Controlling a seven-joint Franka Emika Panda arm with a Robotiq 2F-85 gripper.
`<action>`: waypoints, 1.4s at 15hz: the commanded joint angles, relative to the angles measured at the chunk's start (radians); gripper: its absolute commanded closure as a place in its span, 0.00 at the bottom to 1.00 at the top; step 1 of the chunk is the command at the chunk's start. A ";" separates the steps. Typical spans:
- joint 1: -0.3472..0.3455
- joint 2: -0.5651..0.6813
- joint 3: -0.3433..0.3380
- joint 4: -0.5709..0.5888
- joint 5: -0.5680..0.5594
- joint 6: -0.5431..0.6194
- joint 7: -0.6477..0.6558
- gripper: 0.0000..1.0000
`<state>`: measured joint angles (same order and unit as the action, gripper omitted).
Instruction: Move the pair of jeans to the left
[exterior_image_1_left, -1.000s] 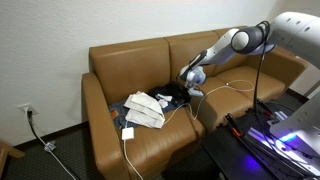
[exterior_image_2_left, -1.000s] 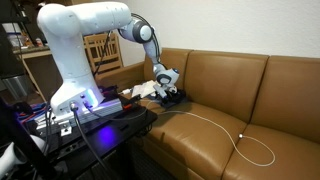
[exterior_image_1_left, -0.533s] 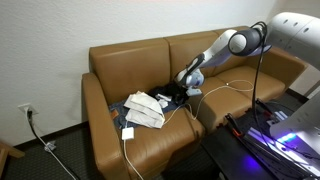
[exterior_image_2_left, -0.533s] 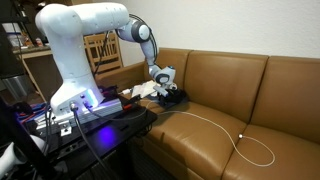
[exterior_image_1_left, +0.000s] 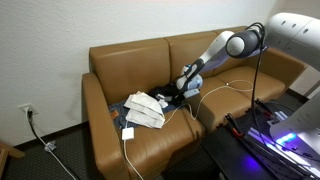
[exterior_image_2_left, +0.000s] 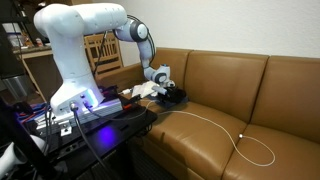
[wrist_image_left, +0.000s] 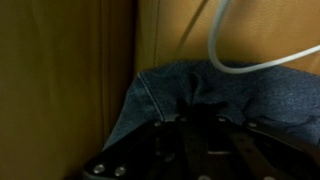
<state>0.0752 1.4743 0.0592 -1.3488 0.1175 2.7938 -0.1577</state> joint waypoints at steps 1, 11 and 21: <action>0.029 0.000 -0.046 -0.022 -0.058 0.043 0.072 1.00; -0.183 -0.079 0.246 -0.091 -0.091 -0.047 -0.266 0.99; 0.189 -0.321 0.189 -0.253 -0.316 -0.008 -0.154 0.99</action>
<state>0.1355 1.2528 0.2974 -1.5274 -0.1471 2.7594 -0.3708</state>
